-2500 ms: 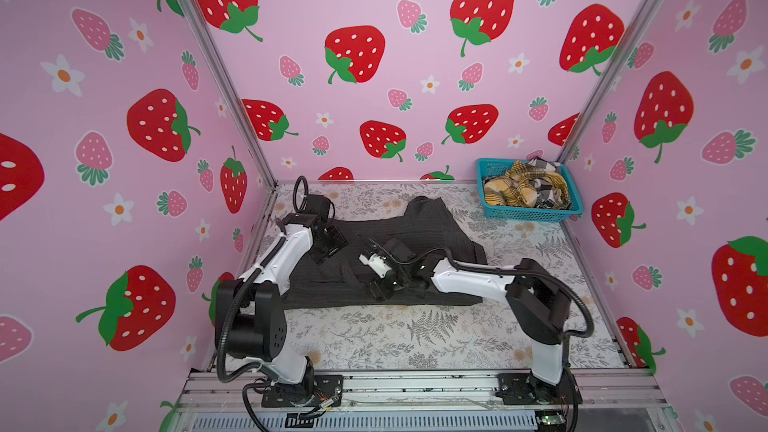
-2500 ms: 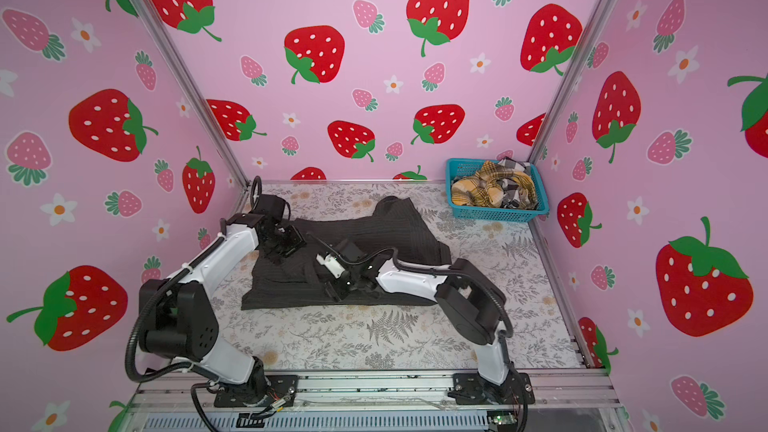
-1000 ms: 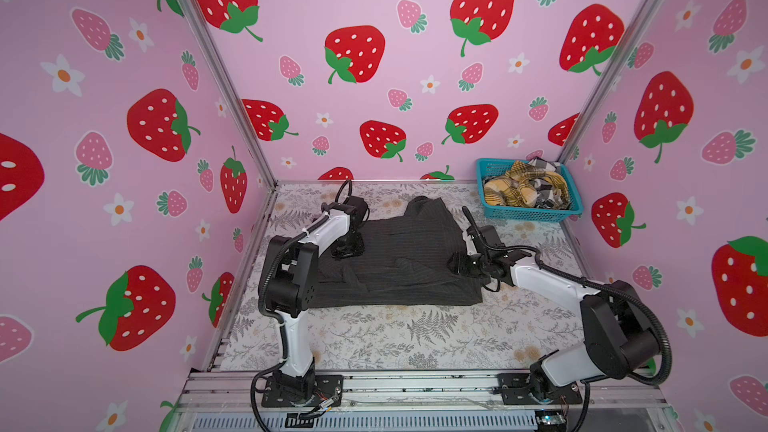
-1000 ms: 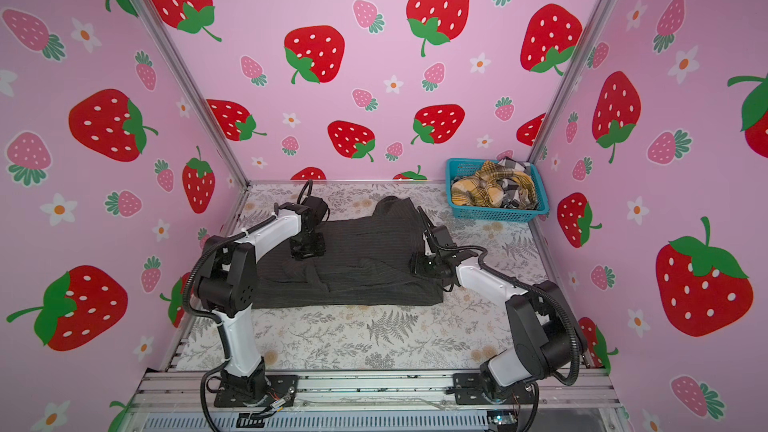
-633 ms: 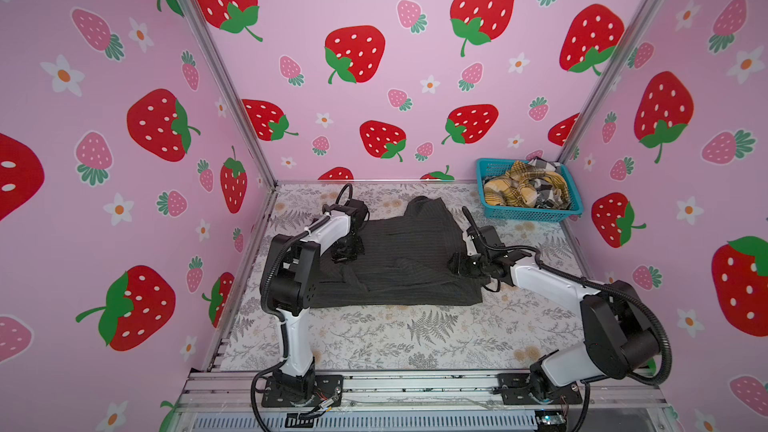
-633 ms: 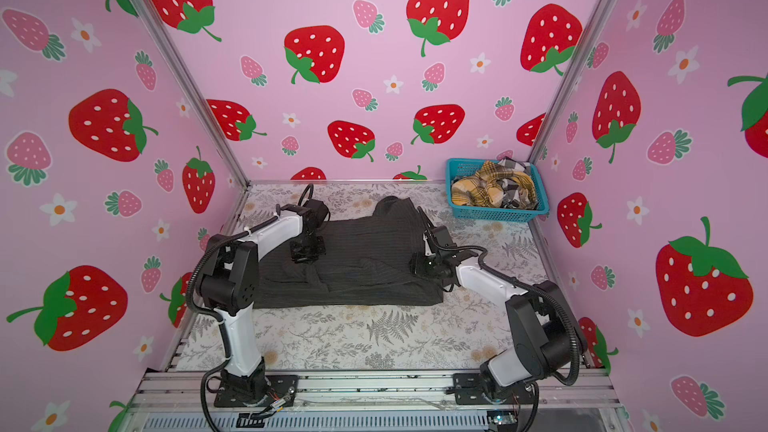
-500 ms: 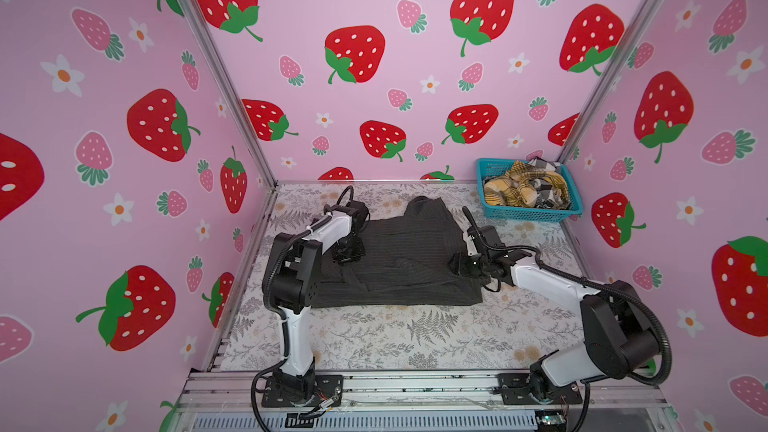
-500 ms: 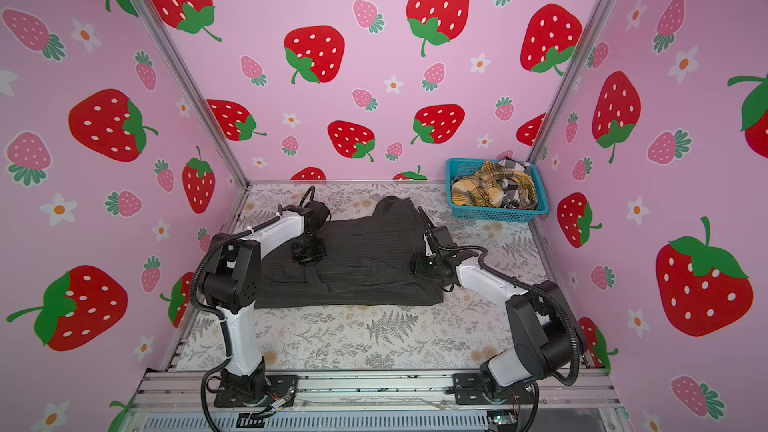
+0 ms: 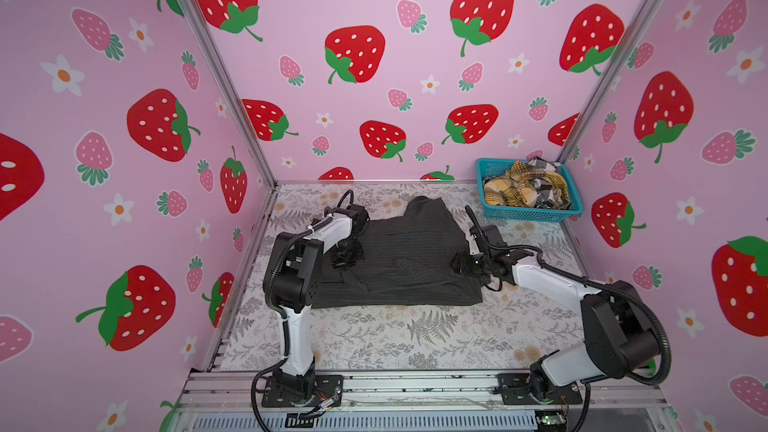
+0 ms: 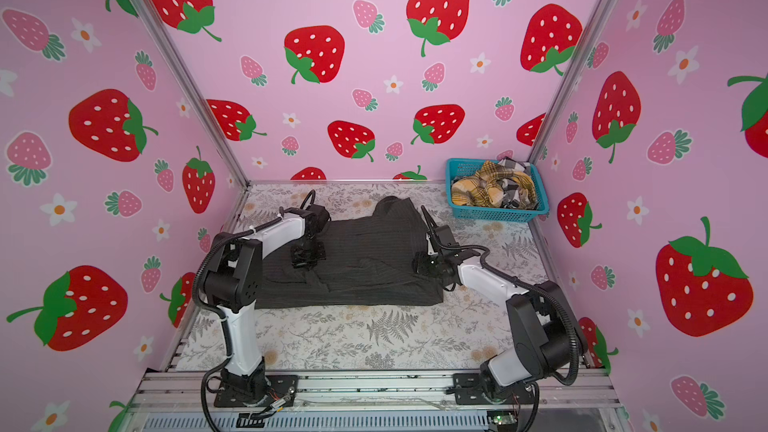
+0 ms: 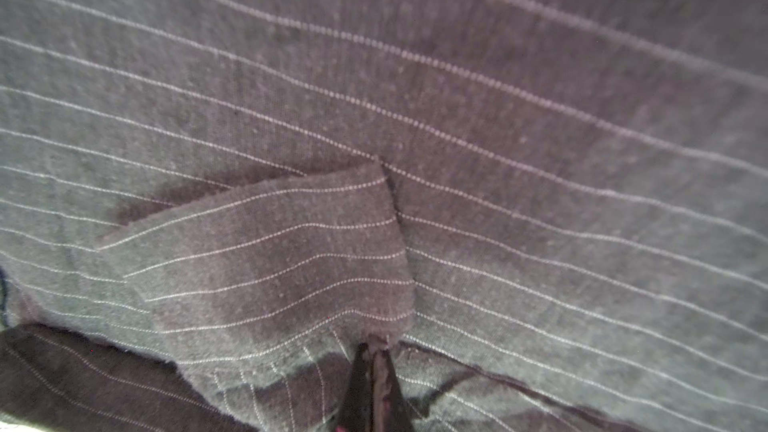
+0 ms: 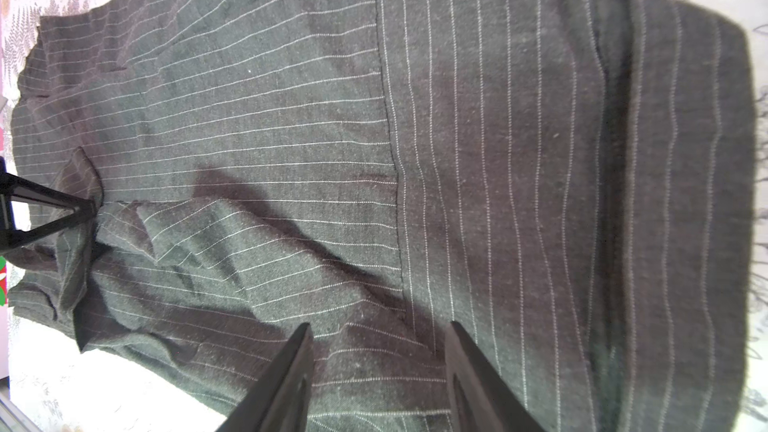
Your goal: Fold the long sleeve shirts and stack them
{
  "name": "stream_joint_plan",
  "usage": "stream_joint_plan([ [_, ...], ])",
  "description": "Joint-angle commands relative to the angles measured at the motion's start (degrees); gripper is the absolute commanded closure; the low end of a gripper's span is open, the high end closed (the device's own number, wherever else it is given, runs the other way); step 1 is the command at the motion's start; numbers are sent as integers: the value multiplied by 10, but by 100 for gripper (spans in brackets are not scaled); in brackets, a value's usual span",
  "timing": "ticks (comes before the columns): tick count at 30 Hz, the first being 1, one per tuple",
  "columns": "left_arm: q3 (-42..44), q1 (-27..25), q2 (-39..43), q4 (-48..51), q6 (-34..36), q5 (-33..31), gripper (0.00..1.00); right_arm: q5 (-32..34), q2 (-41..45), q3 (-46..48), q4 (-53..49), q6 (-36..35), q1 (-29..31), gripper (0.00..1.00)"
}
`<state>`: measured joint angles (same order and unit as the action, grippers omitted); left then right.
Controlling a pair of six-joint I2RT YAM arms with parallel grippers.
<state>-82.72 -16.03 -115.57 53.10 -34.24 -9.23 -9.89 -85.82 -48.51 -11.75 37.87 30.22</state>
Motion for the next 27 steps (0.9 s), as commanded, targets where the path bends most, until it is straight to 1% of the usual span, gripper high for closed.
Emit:
stream_joint_plan([
  [1, -4, 1, 49, 5, -7, -48, 100, 2, 10, 2, -19, 3, -5, 47],
  [3, -1, 2, 85, -2, -13, -71, 100, 4, 13, 2, -21, 3, -6, 47],
  [6, 30, 5, 165, -37, -19, -100, 100, 6, 15, 3, -22, 3, -9, 47],
  [9, 93, 13, 247, -96, -16, -109, 100, 0, 15, 4, -20, -1, -9, 48],
  [12, 173, 50, 310, -150, -24, -67, 100, -8, 17, 7, -17, -6, -9, 48],
  [16, 311, 114, 392, -242, -48, -13, 100, -12, 30, 20, -20, -17, -6, 48],
  [18, 370, 143, 419, -285, -61, 14, 100, -19, 41, 33, -14, -22, -5, 48],
  [19, 394, 158, 427, -305, -68, 39, 100, -27, 49, 42, -5, -23, -4, 47],
  [21, 431, 183, 437, -337, -85, 82, 100, -40, 54, 53, 1, -29, 2, 43],
  [23, 458, 197, 450, -364, -97, 109, 100, -35, 47, 52, -12, -36, 11, 42],
  [27, 492, 200, 505, -384, -116, 116, 99, -23, 47, 63, -15, -34, 20, 42],
])
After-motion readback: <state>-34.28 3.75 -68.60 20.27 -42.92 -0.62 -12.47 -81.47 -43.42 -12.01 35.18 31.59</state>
